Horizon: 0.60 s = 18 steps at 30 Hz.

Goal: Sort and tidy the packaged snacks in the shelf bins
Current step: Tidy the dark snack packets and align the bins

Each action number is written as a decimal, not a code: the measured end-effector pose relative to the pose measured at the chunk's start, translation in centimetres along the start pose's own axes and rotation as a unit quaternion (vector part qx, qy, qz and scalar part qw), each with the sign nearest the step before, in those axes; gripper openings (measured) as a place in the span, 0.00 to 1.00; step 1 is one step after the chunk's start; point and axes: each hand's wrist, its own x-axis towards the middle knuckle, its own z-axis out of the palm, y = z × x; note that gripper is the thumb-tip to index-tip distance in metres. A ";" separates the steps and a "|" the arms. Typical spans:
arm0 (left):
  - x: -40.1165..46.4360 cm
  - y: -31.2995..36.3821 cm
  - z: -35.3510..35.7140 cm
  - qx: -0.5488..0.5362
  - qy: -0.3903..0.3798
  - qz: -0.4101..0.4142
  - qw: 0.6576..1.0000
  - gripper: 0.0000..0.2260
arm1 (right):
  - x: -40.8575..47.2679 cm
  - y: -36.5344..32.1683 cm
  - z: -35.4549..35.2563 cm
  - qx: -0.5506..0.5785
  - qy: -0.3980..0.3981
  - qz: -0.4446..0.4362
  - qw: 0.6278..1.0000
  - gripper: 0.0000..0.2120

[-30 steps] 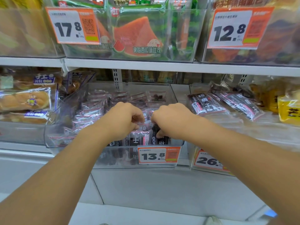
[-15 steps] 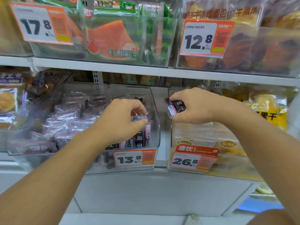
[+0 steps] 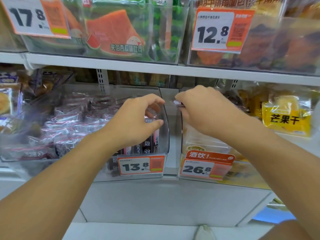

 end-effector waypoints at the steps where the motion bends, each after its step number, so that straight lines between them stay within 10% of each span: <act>1: 0.0 -0.3 -0.5 0.006 0.010 -0.001 1.000 0.18 | -0.1 -0.3 -0.6 0.002 0.019 -0.011 1.000 0.03; 8: -1.7 -4.3 -4.4 0.057 -0.034 -0.100 0.993 0.05 | -0.7 -3.2 -3.7 0.242 0.038 -0.096 0.965 0.08; 18: -2.7 -5.1 -4.9 0.060 -0.099 -0.132 0.984 0.06 | 2.8 -6.8 0.6 0.070 -0.236 -0.152 0.957 0.07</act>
